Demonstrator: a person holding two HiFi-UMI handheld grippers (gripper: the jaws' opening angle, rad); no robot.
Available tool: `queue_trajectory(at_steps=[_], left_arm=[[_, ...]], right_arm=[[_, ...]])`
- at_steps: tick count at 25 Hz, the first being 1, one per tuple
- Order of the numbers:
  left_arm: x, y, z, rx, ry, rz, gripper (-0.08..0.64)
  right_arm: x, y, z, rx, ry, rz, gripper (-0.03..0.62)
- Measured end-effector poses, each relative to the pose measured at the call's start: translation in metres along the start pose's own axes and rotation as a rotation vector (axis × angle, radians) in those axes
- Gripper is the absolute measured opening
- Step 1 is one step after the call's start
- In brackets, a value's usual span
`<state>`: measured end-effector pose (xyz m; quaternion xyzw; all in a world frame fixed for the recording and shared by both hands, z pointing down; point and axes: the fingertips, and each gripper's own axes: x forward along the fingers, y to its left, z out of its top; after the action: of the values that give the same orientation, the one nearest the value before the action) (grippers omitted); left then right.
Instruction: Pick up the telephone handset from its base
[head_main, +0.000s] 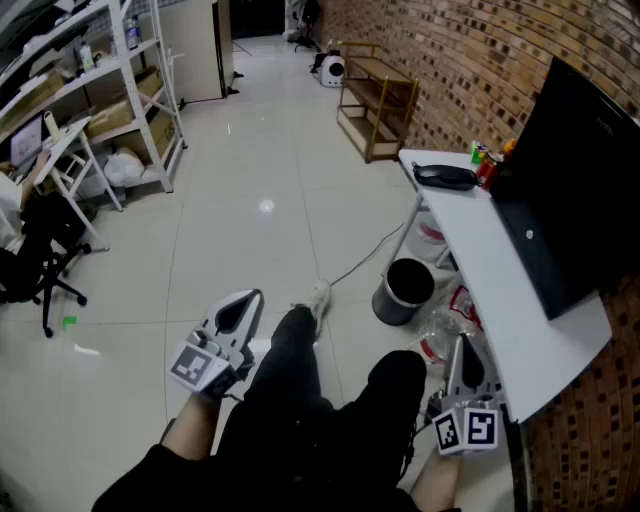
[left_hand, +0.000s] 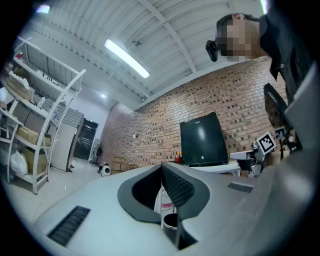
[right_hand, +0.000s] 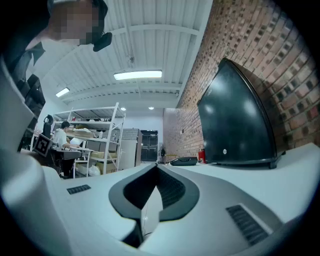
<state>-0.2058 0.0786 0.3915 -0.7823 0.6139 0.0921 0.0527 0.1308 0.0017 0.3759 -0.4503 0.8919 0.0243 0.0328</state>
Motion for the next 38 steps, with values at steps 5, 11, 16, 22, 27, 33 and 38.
queue_trajectory(at_steps=[5, 11, 16, 22, 27, 33, 38], left_arm=[[0.025, 0.017, 0.035, -0.007, -0.015, 0.057, 0.000], [0.048, 0.016, 0.060, -0.011, -0.062, -0.053, 0.000], [0.086, 0.025, 0.057, 0.014, -0.048, -0.123, 0.000], [0.153, 0.035, 0.047, -0.001, -0.062, -0.150, 0.000], [0.211, 0.034, 0.028, 0.004, -0.048, -0.189, 0.000], [0.269, 0.026, 0.018, 0.062, -0.026, -0.309, 0.000], [0.313, 0.027, 0.028, 0.071, -0.039, -0.365, 0.000]], right_arm=[[0.010, -0.004, 0.042, -0.043, -0.071, 0.003, 0.011], [0.021, -0.013, 0.061, 0.013, -0.114, -0.008, 0.009], [0.045, -0.020, 0.072, -0.016, -0.116, 0.006, 0.009], [0.090, -0.038, 0.073, -0.056, -0.090, -0.001, 0.009], [0.119, -0.059, 0.062, -0.039, -0.068, -0.027, 0.009], [0.134, -0.084, 0.061, -0.033, -0.053, -0.073, 0.009], [0.141, -0.101, 0.066, -0.026, -0.061, -0.117, 0.011]])
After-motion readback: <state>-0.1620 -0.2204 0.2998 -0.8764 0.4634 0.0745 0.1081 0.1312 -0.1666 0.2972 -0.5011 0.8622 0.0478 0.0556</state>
